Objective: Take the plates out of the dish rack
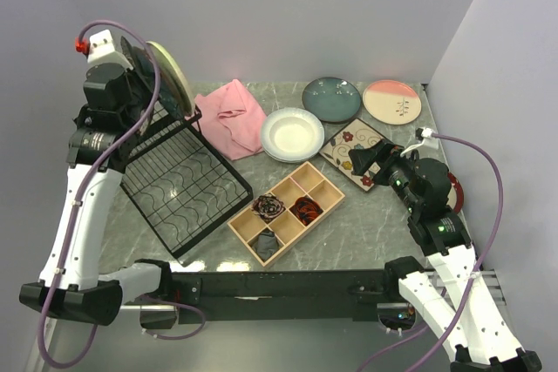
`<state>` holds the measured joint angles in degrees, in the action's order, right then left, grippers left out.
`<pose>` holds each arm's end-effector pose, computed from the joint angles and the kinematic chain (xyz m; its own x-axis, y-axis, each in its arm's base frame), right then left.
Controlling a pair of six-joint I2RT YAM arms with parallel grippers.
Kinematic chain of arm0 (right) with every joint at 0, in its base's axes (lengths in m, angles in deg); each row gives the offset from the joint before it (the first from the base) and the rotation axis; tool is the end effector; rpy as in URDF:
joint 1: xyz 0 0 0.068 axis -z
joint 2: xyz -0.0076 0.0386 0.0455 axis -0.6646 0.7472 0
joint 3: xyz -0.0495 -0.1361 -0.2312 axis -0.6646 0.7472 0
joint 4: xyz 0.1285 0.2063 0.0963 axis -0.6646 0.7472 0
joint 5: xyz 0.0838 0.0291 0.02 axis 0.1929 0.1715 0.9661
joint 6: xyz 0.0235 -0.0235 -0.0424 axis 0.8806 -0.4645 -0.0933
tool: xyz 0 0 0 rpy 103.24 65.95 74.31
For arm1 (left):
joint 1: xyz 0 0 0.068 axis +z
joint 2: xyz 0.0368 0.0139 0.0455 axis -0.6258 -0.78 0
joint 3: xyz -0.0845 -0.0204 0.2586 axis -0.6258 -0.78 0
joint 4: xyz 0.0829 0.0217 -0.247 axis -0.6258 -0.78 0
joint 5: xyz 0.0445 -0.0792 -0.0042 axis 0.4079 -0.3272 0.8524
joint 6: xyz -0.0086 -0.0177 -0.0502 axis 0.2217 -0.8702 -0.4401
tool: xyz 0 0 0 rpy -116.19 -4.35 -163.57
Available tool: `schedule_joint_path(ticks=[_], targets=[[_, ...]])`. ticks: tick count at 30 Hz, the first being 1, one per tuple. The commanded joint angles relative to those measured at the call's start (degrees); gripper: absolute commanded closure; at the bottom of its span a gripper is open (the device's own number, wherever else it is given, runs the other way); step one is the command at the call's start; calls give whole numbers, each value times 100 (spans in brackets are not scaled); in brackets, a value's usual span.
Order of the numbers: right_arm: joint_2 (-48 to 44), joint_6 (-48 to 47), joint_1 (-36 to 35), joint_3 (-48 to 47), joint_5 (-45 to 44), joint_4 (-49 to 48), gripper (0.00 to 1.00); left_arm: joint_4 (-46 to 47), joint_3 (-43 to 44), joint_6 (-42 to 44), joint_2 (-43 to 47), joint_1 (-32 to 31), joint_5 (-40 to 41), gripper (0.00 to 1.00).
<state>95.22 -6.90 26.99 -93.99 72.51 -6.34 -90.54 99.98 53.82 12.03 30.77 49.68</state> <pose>0.1391 0.0386 0.3340 -0.3022 0.4456 -0.8427 -0.1863 0.8394 0.5106 0.2296 -0.0217 0.4764 -0.1007 -0.3585 -0.9281 -0.2074 0.9199 -0.3329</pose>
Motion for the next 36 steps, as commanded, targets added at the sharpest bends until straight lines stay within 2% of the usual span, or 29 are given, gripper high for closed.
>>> schedule_joint_path(ticks=[1,6,13,21,27,34,36], targets=[[-60,-24,-37,41,-54,-262,0,906,275,353,359,-12,138,99],[-34,-33,-37,23,-37,-262,0,1046,205,828,456,-91,111,99],[-7,-25,-37,32,-10,-271,0,923,275,1461,596,-705,1076,99],[2,-42,-29,23,-45,-271,0,1047,284,2551,693,-2076,2587,99],[46,-42,-29,-3,-45,-236,0,1081,302,2955,693,-2990,3160,99],[-7,-24,-37,-56,-1,-139,0,1494,451,3719,466,-4211,4688,99],[-25,19,-37,-65,16,-104,0,1923,408,4315,395,-4756,5286,99]])
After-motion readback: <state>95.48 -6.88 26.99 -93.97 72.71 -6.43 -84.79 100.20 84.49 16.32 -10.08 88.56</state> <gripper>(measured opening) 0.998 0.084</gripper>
